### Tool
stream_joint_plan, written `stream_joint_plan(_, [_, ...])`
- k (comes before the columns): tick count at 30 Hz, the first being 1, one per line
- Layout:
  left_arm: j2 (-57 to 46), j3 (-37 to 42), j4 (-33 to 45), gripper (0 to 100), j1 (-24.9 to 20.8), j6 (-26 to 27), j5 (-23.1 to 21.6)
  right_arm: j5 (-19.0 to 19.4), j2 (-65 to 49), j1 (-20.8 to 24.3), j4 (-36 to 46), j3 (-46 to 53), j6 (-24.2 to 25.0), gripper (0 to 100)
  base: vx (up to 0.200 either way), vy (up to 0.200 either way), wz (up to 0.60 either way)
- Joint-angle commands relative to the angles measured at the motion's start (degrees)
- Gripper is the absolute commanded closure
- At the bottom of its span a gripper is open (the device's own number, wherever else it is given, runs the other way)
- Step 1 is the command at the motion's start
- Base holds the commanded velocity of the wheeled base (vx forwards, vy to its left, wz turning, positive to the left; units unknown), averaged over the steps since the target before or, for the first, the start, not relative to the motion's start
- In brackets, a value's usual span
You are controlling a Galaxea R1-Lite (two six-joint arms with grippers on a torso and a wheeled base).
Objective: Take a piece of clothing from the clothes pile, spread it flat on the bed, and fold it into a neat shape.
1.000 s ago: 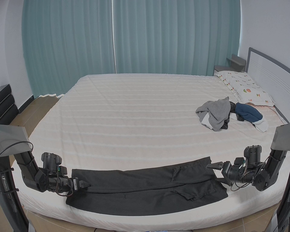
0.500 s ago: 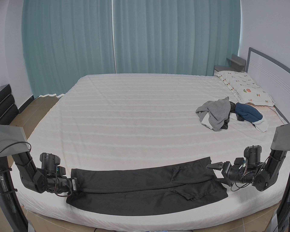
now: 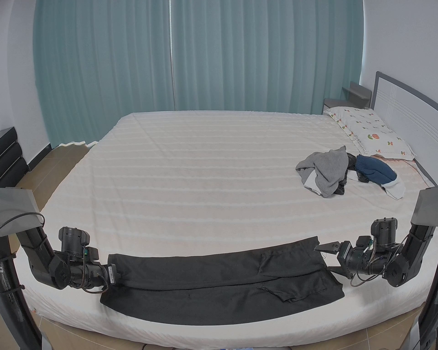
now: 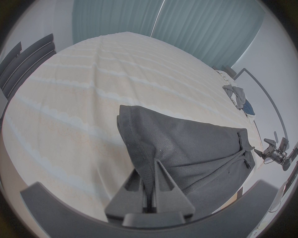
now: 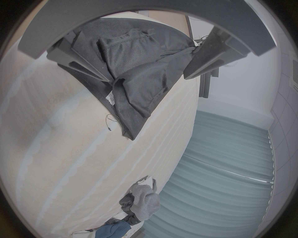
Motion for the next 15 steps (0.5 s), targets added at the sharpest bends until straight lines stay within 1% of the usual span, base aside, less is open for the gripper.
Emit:
stream_joint_plan(1, [0.09,0.02,-0.13,100,0.03,0.03,0.03,0.07,-0.44,-0.84,0.02,-0.19,0.01,0,0.000,0.200,0.00])
stream_joint_plan(5, [0.27,-1.21,-0.22,100,0.03,-0.32,-0.05,0.25,-0.35,-0.93,-0.07,-0.28,0.01,0,0.000,0.000,0.00])
stream_joint_plan(7, [0.35,-2.17,-0.22,100,0.03,-1.47,-0.05,0.25,-0.35,-0.93,0.02,-0.37,0.01,0,0.000,0.000,0.00])
stream_joint_plan(9, [0.27,-2.79,-0.22,100,-0.06,-3.84,0.03,0.25,-0.35,-0.84,0.02,-0.37,0.01,0,0.000,0.000,0.00])
stream_joint_plan(15, [0.09,-3.32,-0.22,100,-0.41,-5.95,-0.05,0.34,-0.35,-0.84,-0.07,-0.37,0.09,0,0.000,0.000,0.00])
